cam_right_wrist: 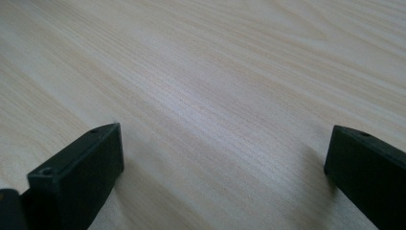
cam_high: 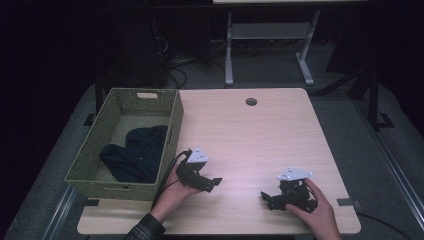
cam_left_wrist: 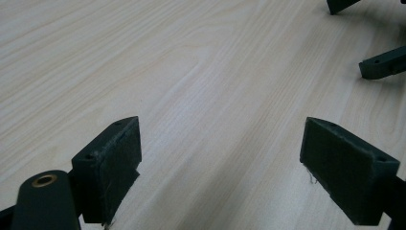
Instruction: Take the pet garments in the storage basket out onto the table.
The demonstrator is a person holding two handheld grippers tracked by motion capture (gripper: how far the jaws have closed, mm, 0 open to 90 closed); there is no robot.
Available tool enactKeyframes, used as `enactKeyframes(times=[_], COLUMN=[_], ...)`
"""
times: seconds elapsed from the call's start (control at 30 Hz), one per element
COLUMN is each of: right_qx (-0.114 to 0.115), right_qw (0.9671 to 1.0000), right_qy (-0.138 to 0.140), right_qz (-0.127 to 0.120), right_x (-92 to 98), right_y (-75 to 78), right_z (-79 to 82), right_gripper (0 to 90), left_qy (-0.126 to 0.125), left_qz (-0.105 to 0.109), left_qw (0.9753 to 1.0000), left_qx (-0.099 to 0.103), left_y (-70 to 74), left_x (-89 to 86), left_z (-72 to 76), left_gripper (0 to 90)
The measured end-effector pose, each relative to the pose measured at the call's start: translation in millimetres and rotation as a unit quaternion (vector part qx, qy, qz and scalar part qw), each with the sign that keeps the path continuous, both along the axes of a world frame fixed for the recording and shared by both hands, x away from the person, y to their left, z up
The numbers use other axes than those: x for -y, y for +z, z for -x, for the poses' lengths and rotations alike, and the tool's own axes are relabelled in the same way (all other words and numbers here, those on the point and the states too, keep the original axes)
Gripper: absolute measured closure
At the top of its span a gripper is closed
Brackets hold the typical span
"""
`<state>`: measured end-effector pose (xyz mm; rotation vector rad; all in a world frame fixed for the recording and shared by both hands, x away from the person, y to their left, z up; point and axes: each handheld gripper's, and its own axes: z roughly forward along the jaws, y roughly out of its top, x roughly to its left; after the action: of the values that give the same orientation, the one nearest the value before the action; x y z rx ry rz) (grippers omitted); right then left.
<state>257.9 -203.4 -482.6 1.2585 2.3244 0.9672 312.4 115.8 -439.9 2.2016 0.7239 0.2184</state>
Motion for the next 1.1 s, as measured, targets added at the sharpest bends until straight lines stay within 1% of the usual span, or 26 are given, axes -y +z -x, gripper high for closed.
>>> enactKeyframes(times=[0.23,0.33,0.37,0.43,0.63,0.97,1.1], right_qx=[0.000,0.000,0.000,0.000,0.000,0.000,0.000], right_qw=[1.0000,1.0000,1.0000,1.0000,1.0000,1.0000,1.0000], right_qy=[0.000,0.000,0.000,0.000,0.000,0.000,0.001], right_qz=[0.000,0.000,0.000,0.000,0.000,0.000,0.000], right_x=[0.1,0.0,0.0,0.0,0.1,0.0,0.1], right_y=[0.0,0.0,0.0,0.0,0.0,0.0,0.0], right_z=[0.0,0.0,0.0,0.0,-0.1,-0.1,-0.1], right_gripper=[0.0,0.0,0.0,0.0,0.0,0.0,0.0], left_qy=[0.000,0.000,0.002,-0.001,-0.004,-0.004,-0.007], left_qz=[-0.001,0.001,0.006,0.001,0.001,0.007,0.006], left_qw=[1.0000,1.0000,1.0000,1.0000,1.0000,1.0000,1.0000], left_qx=[0.001,0.001,0.000,0.001,0.001,0.000,-0.001], left_y=[5.9,7.0,7.2,8.2,13.6,20.6,23.8], left_x=[-0.2,-0.7,-0.5,-0.8,0.7,0.2,0.5], left_z=[-1.6,-2.0,-1.9,-2.2,-2.8,-4.2,-5.3], left_gripper=[13.8,13.8,13.9,13.9,13.9,13.9,13.9])
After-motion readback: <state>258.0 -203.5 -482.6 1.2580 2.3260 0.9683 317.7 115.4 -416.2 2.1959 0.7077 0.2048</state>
